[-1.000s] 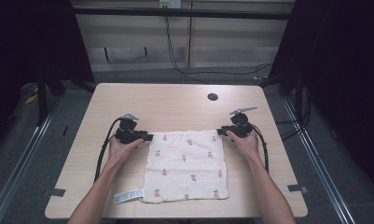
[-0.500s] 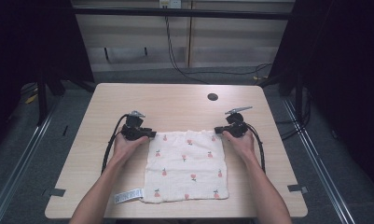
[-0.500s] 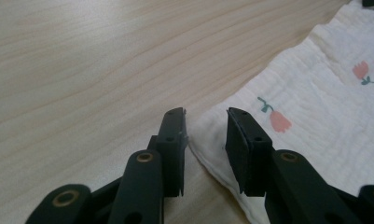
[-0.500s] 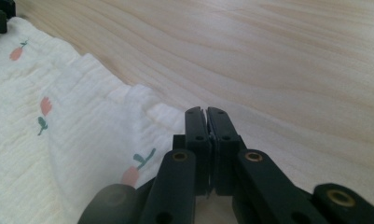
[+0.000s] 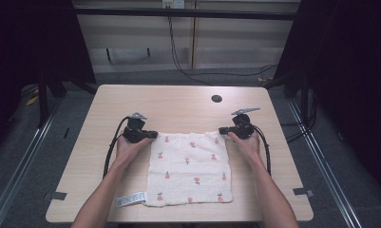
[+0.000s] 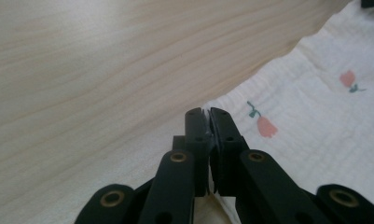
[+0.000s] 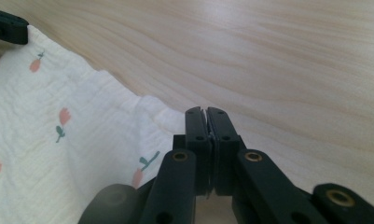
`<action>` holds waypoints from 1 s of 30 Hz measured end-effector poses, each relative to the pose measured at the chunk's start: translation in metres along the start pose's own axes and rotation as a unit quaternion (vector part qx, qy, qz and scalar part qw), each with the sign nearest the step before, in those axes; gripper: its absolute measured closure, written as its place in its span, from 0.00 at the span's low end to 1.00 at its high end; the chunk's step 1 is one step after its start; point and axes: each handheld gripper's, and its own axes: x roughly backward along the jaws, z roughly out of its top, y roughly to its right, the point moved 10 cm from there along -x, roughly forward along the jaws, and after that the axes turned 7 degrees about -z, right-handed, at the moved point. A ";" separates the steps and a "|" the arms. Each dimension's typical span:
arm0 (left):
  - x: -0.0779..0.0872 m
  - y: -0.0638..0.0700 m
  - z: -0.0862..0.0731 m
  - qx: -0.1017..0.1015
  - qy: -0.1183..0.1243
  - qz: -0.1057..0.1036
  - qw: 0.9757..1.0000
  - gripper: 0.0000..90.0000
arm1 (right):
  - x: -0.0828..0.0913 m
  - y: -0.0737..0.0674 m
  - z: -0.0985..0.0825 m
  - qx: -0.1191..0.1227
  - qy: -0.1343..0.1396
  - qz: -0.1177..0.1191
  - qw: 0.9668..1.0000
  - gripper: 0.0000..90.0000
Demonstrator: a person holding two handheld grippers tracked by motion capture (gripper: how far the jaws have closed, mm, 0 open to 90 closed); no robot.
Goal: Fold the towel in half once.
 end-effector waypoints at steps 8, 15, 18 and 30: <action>0.020 0.007 0.020 -0.005 0.031 -0.008 0.999 0.97 | 0.018 -0.003 0.019 -0.015 0.040 0.009 0.999 0.99; 0.046 0.014 0.037 -0.022 0.059 -0.008 0.998 0.97 | 0.039 -0.005 0.038 -0.004 0.072 0.009 0.997 0.99; 0.054 0.020 0.042 -0.035 0.059 -0.012 0.998 0.97 | 0.050 -0.007 0.051 0.001 0.091 0.010 0.996 0.99; 0.082 0.053 0.038 -0.083 0.087 -0.018 0.993 0.97 | 0.077 -0.036 0.053 0.026 0.110 0.046 0.993 0.99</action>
